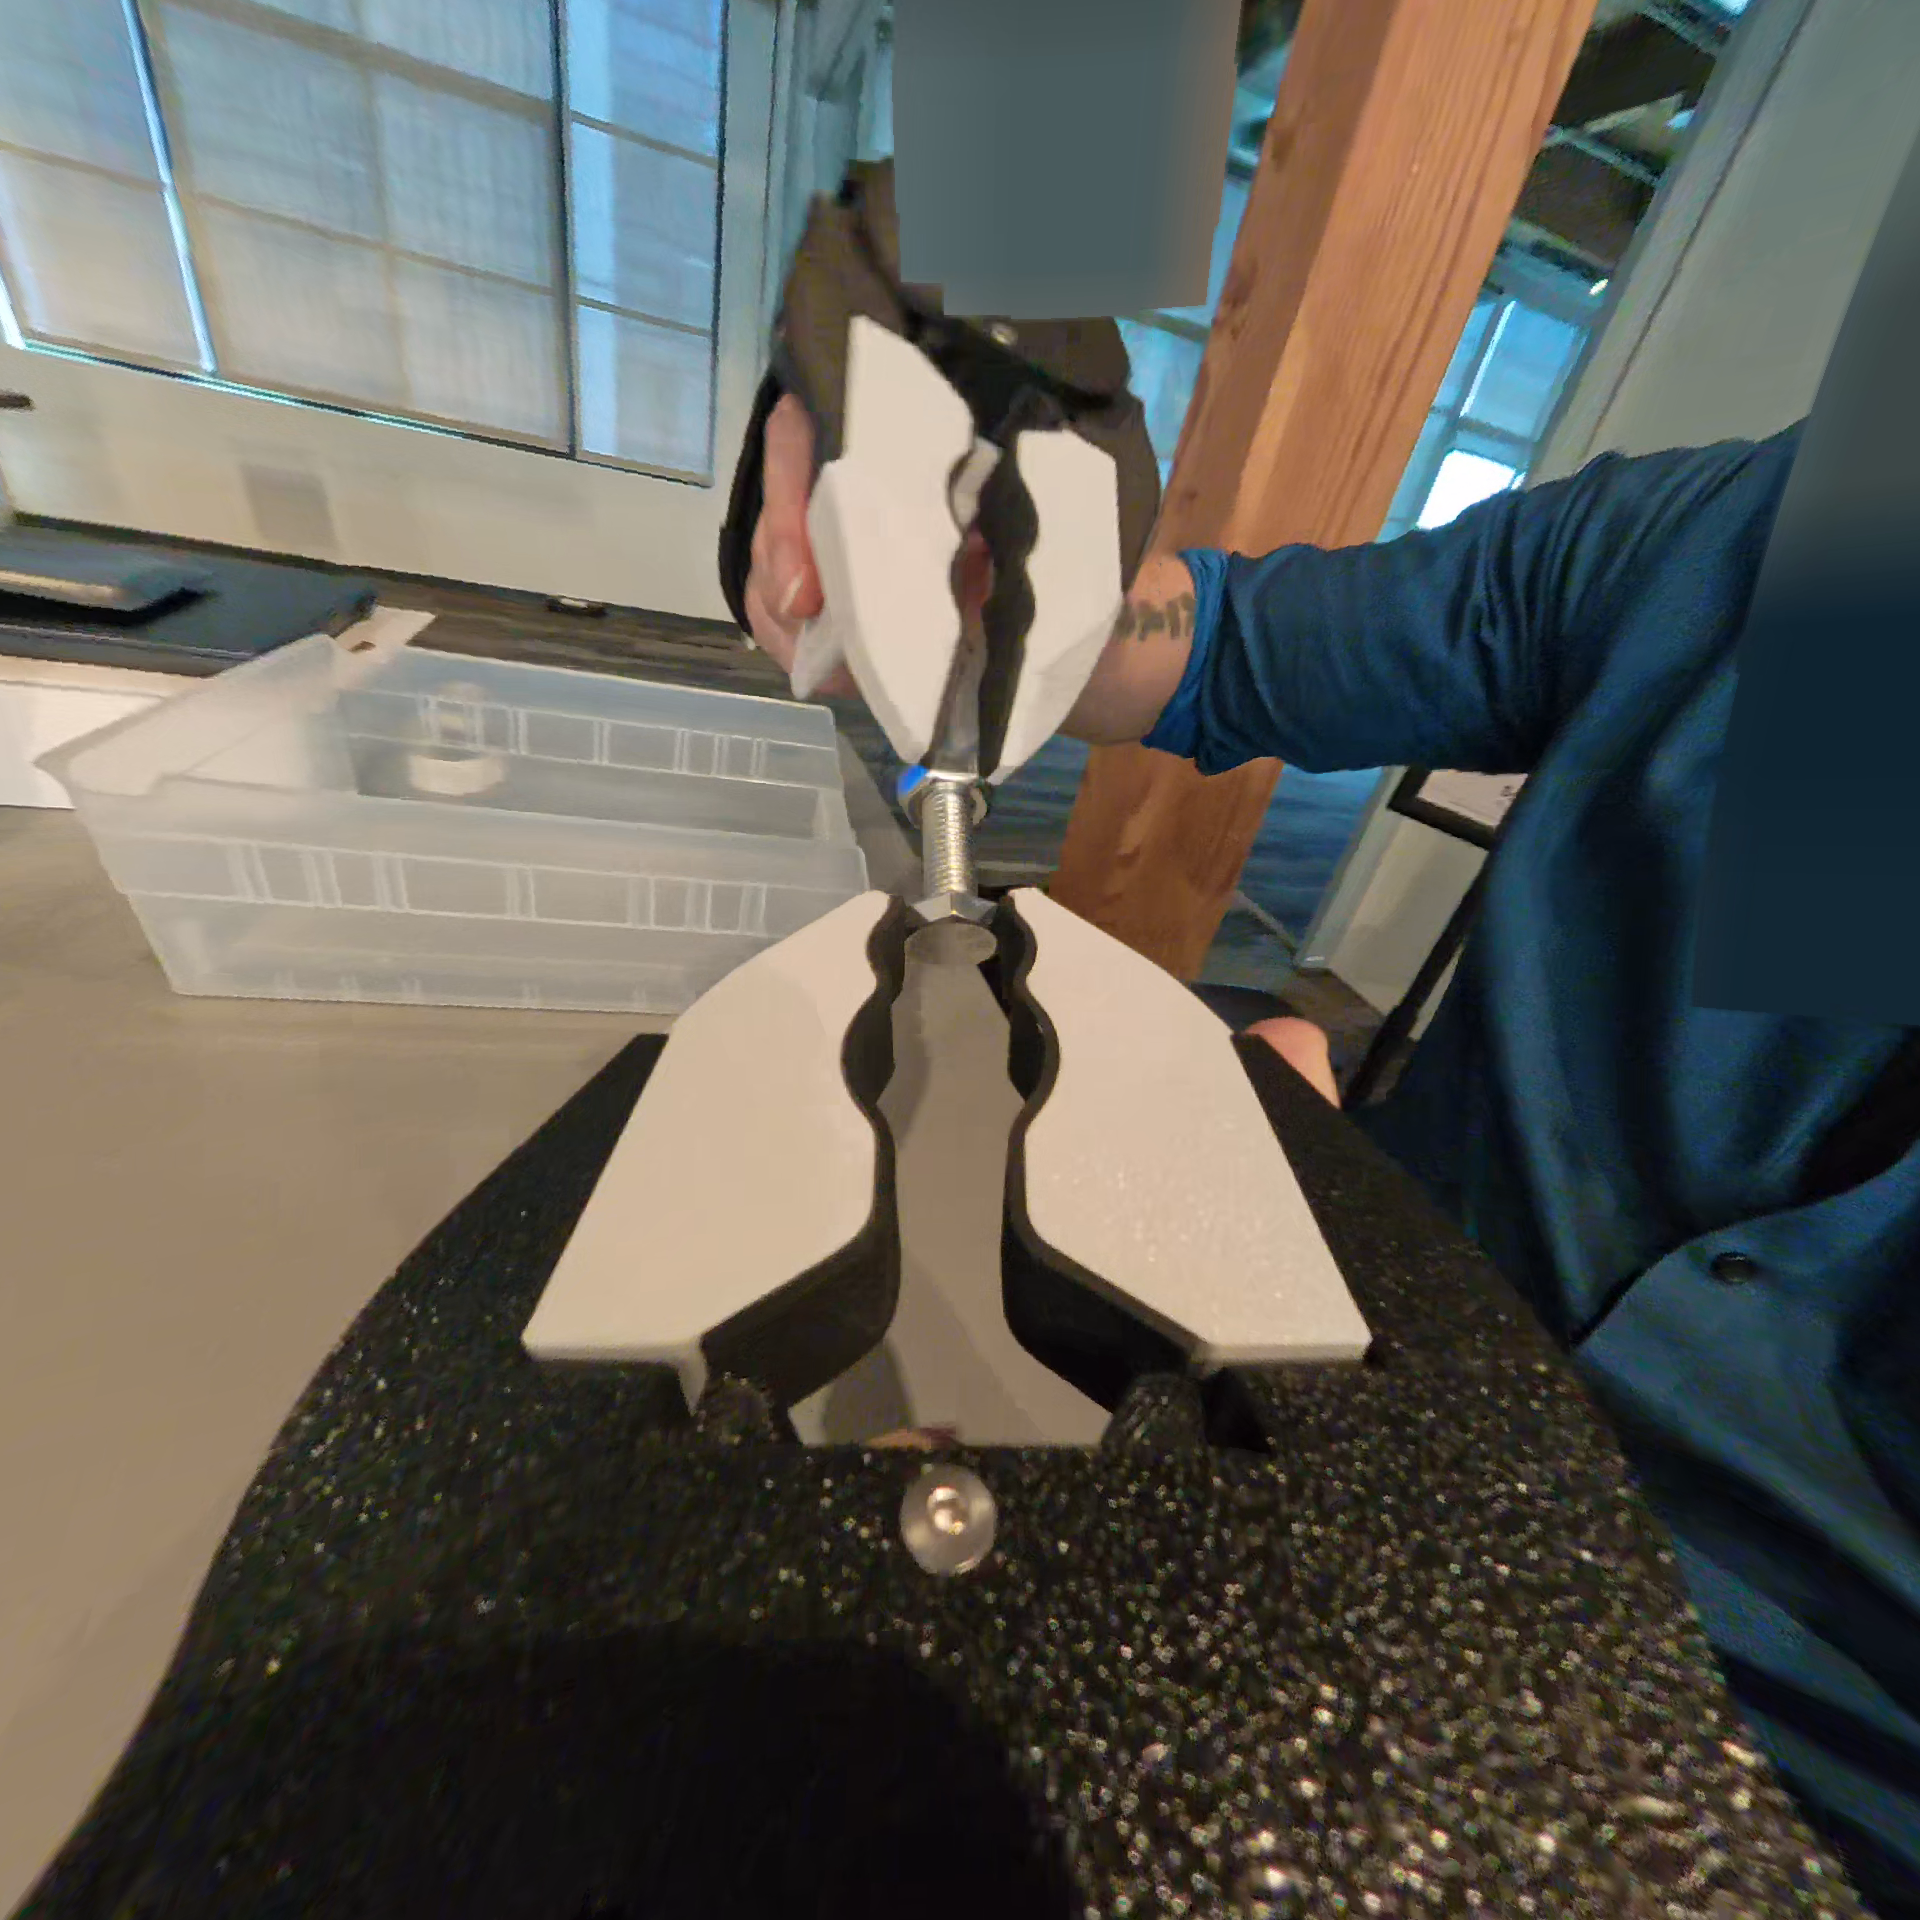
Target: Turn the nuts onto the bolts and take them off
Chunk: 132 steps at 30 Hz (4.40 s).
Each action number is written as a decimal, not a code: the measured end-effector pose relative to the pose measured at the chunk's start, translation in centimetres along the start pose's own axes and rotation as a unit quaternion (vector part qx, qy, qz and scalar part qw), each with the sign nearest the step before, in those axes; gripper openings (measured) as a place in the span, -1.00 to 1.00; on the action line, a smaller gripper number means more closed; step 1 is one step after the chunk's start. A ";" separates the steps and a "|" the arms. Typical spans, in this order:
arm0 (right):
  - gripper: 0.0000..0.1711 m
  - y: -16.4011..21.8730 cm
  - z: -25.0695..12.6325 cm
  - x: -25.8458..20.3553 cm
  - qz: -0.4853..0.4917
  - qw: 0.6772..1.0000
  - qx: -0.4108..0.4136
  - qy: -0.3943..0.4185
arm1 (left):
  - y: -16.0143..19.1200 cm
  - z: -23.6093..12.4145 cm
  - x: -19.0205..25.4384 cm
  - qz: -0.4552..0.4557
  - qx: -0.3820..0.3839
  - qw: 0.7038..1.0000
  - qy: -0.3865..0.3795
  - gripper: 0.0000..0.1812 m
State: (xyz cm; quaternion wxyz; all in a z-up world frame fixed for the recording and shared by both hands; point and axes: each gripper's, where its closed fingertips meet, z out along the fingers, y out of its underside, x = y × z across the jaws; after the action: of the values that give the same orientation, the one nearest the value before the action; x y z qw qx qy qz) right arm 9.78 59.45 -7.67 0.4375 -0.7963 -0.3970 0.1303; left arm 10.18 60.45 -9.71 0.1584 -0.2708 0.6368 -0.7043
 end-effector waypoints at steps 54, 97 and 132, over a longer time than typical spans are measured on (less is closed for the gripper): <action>-0.51 -0.8 -1.2 5.1 0.090 0.989 0.110 0.034 | -0.3 -0.8 0.0 0.036 -0.016 0.999 -0.025 -0.82; -0.54 0.9 2.2 1.5 0.086 0.993 0.064 -0.045 | -0.3 -1.0 -0.6 0.027 -0.009 0.999 -0.034 -0.82; -0.56 -1.7 2.2 1.4 0.054 0.995 0.087 0.004 | -0.1 -2.0 -1.9 0.029 -0.005 0.997 -0.067 -0.82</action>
State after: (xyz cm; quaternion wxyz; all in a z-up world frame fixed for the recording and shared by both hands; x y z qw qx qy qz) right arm 8.56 62.33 -7.40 0.4991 -0.7758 -0.3389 0.1847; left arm 10.52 63.15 -10.07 0.2200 -0.2995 0.6359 -0.6764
